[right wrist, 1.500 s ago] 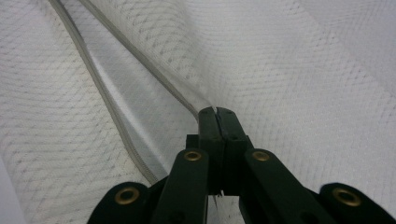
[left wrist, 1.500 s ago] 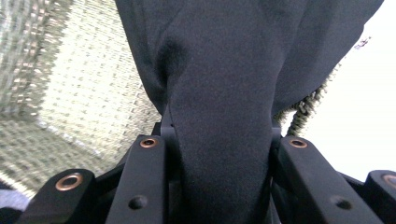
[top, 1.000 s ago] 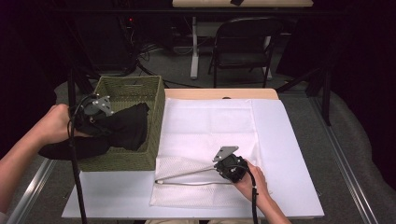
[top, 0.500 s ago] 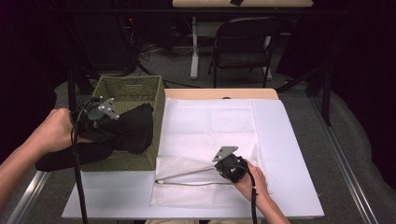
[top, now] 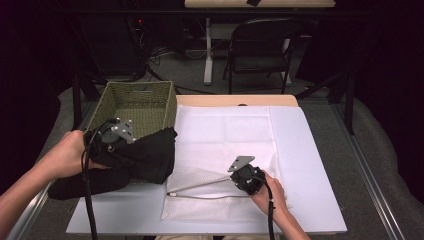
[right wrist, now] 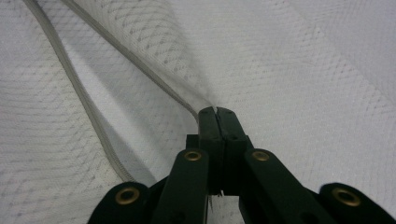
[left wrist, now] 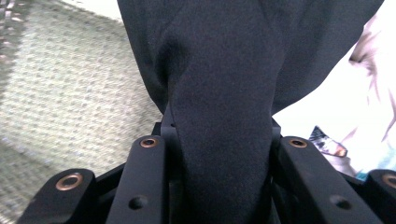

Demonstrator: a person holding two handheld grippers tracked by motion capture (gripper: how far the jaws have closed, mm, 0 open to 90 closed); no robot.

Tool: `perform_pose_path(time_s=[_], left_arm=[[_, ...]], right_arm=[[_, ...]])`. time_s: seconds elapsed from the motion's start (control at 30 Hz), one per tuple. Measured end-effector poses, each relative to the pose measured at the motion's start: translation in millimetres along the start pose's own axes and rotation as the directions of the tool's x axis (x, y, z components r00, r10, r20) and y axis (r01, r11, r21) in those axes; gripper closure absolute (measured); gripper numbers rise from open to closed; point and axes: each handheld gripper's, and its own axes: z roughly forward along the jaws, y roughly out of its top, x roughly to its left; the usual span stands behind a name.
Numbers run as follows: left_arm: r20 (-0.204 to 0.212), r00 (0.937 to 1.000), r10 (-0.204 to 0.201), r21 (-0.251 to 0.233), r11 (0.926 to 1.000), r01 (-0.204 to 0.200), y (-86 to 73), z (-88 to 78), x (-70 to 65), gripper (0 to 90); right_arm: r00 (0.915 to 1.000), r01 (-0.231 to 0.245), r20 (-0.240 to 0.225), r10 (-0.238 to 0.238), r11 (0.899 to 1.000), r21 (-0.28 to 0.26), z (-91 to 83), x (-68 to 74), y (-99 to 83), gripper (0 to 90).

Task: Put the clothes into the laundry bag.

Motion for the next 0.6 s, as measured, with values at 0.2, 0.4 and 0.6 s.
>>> perform_pose_path(time_s=[0.2, 0.4, 0.6], left_arm=[[0.041, 0.9989, 0.022, -0.005, 0.9998, -0.022, 3.1, 10.2, -20.4, 66.2], [0.062, 0.9974, 0.037, 0.005, 0.9993, -0.037, 3.5, 22.6, -37.3, 66.0], [0.110, 0.9927, 0.049, -0.012, 0.9988, -0.048, 6.0, 33.6, -48.3, 66.1]], right_arm=[[1.0000, -0.003, 0.006, 0.003, 1.000, -0.008, -0.3, 0.5, 0.7, 90.0], [0.9998, -0.018, 0.013, 0.018, 1.000, -0.014, -0.1, -0.1, 1.2, 90.0], [0.9996, -0.028, 0.009, 0.028, 0.999, -0.023, -2.8, -0.9, 1.5, 90.0]])
